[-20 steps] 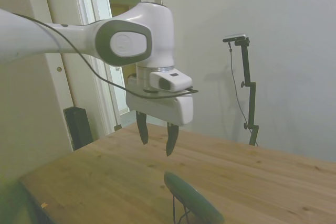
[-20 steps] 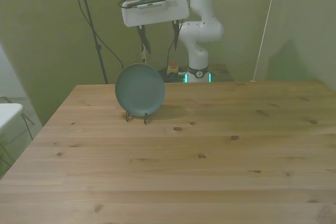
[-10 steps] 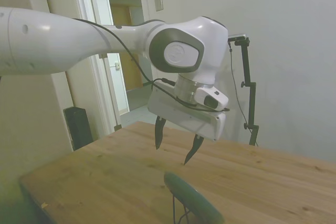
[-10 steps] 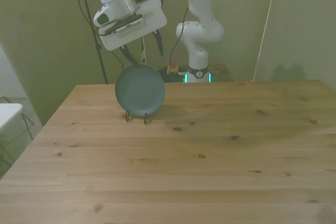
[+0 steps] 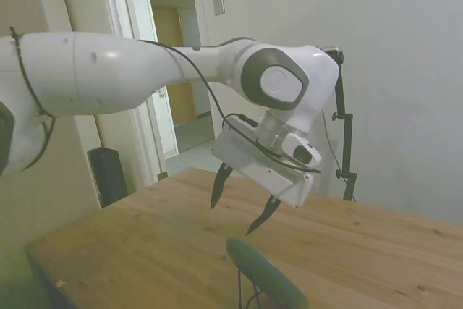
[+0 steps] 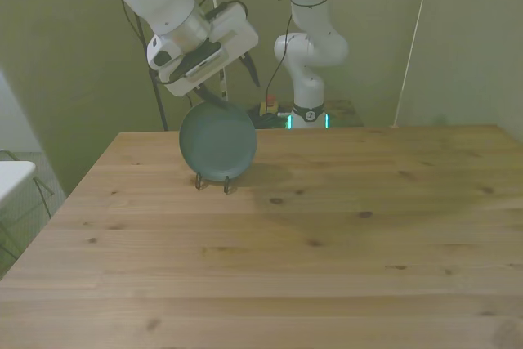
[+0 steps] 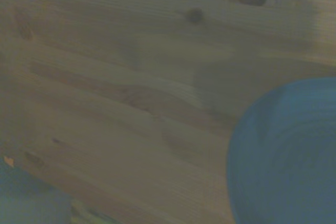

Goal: Unload the plate

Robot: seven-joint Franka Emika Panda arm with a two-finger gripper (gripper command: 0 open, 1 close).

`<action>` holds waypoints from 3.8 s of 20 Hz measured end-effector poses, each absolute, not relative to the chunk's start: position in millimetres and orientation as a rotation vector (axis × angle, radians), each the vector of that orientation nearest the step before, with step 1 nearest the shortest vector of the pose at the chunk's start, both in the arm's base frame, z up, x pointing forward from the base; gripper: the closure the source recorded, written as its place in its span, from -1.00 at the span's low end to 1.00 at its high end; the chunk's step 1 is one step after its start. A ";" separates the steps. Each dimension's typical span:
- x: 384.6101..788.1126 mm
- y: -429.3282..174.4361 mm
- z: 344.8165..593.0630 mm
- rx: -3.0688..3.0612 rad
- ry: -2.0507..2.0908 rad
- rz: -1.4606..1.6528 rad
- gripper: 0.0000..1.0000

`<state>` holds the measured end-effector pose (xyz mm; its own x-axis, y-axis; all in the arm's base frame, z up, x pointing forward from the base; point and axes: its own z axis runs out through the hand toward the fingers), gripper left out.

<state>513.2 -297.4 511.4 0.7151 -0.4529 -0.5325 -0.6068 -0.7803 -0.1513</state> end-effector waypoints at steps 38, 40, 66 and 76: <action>510.7 -305.4 444.2 -2.346 -0.068 0.869 1.00; 510.7 -305.6 443.9 -2.342 -0.067 0.866 1.00; 515.1 -317.3 438.3 -2.307 0.025 0.839 1.00; 514.6 -315.2 448.9 -2.302 0.015 0.808 1.00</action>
